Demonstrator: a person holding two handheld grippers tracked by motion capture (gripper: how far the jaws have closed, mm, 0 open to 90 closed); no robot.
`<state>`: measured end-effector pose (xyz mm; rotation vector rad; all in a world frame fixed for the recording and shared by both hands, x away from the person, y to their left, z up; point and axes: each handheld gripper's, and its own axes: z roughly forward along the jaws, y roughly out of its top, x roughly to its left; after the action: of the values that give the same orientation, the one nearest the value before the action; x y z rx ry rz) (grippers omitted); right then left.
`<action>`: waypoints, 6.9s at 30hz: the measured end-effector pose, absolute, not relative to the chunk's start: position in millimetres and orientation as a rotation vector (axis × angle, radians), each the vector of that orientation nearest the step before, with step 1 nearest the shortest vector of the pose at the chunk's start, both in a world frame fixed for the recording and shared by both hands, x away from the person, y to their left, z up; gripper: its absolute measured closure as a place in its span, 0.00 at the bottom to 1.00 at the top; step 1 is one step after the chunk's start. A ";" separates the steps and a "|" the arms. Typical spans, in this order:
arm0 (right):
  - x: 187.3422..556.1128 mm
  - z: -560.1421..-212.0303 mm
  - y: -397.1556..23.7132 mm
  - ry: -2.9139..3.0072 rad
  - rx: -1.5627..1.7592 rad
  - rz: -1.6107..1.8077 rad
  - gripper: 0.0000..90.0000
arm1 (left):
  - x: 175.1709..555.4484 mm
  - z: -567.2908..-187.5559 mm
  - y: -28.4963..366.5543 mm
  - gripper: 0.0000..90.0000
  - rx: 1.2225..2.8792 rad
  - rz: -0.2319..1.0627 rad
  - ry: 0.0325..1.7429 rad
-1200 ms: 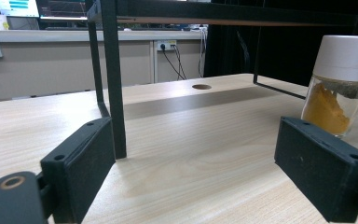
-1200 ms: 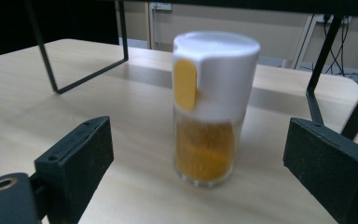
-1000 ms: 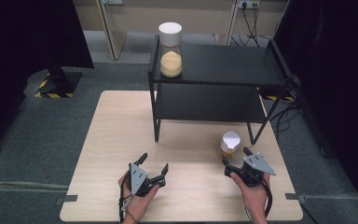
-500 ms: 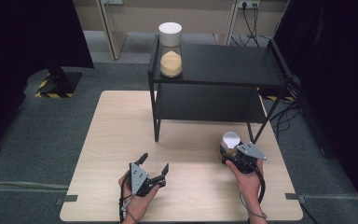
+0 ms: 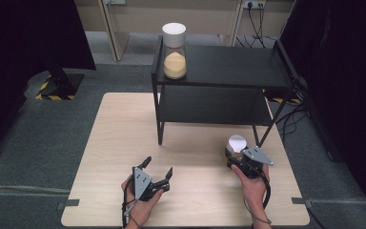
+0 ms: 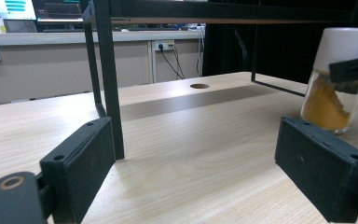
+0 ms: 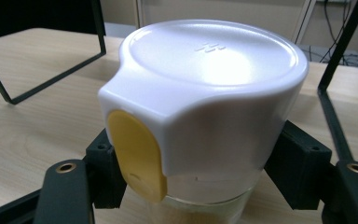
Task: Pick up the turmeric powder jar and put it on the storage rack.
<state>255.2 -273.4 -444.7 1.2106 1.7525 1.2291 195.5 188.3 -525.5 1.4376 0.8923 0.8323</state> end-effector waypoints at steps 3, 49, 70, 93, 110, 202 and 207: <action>245.4 -442.2 -277.9 1.717 1.203 1.245 0.34 | 195.7 -525.3 188.3 0.13 1.439 0.831 0.892; 210.6 -308.8 -303.3 1.353 1.019 1.386 0.34 | 196.0 -524.6 187.2 0.13 1.442 0.833 0.896; 234.9 -256.1 -298.2 1.310 1.021 1.395 0.34 | 196.6 -524.5 186.9 0.13 1.443 0.829 0.895; 269.3 -213.2 -288.5 1.314 1.051 1.358 0.34 | 197.0 -524.9 186.9 0.13 1.443 0.828 0.889; 310.6 -195.6 -284.5 1.329 1.120 1.295 0.34 | 196.8 -525.6 187.4 0.13 1.442 0.830 0.883; 352.4 -196.3 -284.5 1.362 1.203 1.262 0.16 | 196.5 -526.1 187.6 0.13 1.444 0.831 0.874; 348.4 -197.1 -287.8 1.372 1.186 1.271 0.11 | 196.4 -526.0 187.1 0.13 1.444 0.832 0.874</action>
<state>348.4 -287.8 -197.1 1.1855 1.3720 1.2709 196.4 187.1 -526.0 1.4441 0.8742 0.8317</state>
